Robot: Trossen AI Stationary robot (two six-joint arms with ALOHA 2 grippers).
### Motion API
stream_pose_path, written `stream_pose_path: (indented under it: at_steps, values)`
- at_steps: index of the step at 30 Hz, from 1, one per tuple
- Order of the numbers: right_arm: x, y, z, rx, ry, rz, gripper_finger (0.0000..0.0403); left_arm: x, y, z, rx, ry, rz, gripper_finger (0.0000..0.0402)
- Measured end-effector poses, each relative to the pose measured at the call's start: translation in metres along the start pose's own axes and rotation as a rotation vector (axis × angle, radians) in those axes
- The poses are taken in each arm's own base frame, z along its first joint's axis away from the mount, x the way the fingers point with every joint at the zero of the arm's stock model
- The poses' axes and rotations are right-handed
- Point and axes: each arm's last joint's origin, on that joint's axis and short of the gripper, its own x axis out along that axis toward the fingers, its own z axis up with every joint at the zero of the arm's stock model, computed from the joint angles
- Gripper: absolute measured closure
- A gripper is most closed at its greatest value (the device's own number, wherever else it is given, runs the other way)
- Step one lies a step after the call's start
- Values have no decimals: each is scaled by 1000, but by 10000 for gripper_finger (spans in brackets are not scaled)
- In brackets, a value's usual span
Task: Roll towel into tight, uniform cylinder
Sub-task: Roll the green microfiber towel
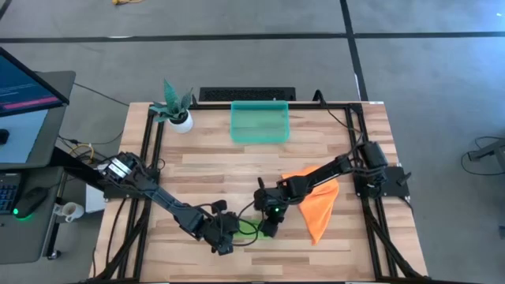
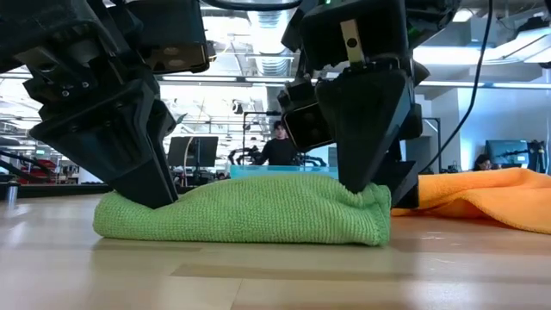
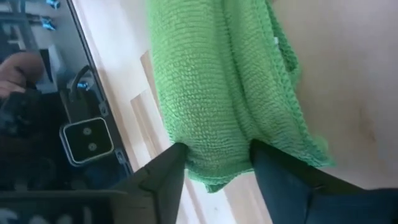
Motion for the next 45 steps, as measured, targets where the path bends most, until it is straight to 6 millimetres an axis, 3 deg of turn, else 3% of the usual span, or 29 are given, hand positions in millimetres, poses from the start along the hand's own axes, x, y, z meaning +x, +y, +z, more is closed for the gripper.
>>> stream_pose_path:
  at_steps: [6,11,18,22,30,38,45]
  values:
    - [-8,-6,6,-70,0,1,178,0,-2,-1,11,-59,41,290]
    - [-30,-6,7,-123,-20,-42,178,0,-2,0,3,-71,47,290]
    - [-73,13,-4,-232,-113,-157,179,0,-1,0,-31,-88,63,290]
    - [-85,32,-17,-339,-192,-207,179,0,-1,0,-50,-92,66,290]
    - [-49,72,-41,-557,-312,-174,179,0,-1,1,-52,-93,65,290]
    - [-13,66,-35,-520,-323,-147,193,0,-1,1,-54,-98,65,290]
    - [-14,58,-22,-464,-345,-155,271,0,-1,1,-60,-99,64,290]
